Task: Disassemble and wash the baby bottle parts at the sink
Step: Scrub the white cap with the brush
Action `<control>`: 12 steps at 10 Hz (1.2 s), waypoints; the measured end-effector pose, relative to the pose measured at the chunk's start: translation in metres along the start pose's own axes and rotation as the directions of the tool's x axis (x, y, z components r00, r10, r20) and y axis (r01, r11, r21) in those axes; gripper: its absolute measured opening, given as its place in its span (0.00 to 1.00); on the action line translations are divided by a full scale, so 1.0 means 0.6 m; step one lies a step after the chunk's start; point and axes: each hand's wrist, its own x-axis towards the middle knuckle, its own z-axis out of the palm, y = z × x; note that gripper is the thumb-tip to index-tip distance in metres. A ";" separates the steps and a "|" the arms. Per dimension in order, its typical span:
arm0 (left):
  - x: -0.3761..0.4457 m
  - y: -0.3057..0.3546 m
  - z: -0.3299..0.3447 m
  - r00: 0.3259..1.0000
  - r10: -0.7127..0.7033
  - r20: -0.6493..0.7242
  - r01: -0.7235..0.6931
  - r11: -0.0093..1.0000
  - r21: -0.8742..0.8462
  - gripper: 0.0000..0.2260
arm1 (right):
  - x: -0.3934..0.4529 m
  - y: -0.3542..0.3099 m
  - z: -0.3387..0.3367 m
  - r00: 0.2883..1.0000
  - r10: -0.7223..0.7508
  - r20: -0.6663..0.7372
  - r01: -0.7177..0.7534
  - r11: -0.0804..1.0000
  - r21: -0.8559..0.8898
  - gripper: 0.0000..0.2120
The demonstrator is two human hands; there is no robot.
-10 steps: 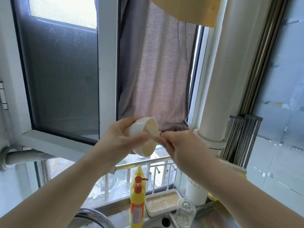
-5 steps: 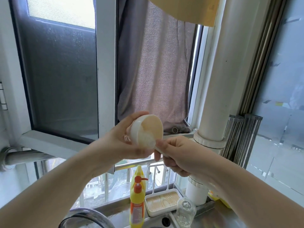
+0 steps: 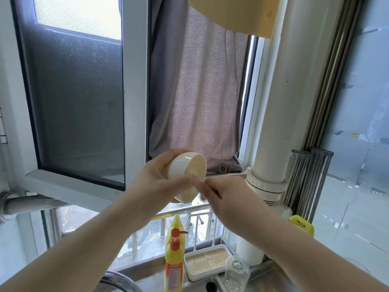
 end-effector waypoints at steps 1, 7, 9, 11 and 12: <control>-0.001 -0.004 -0.001 0.998 0.066 -0.014 -0.067 0.997 -0.046 0.22 | -0.001 -0.017 -0.010 0.873 0.185 0.451 -0.434 0.717 0.546 0.21; -0.004 -0.029 -0.001 0.997 0.018 -0.075 -0.019 1.000 -0.010 0.17 | -0.005 -0.004 -0.024 0.798 0.242 0.552 -0.497 0.782 0.376 0.21; 0.005 -0.019 0.006 0.989 -0.144 0.019 0.145 0.989 -0.034 0.12 | -0.008 0.029 -0.015 0.933 -0.296 -0.205 0.086 0.735 -0.672 0.15; 0.001 -0.020 0.007 0.998 0.043 -0.046 -0.043 0.999 0.002 0.17 | -0.009 0.011 -0.007 0.974 0.127 0.186 -0.144 0.987 0.078 0.19; 0.000 -0.029 0.005 0.990 0.115 -0.080 -0.115 0.993 0.014 0.20 | -0.015 -0.004 -0.019 0.792 0.166 0.588 -0.514 0.702 0.493 0.20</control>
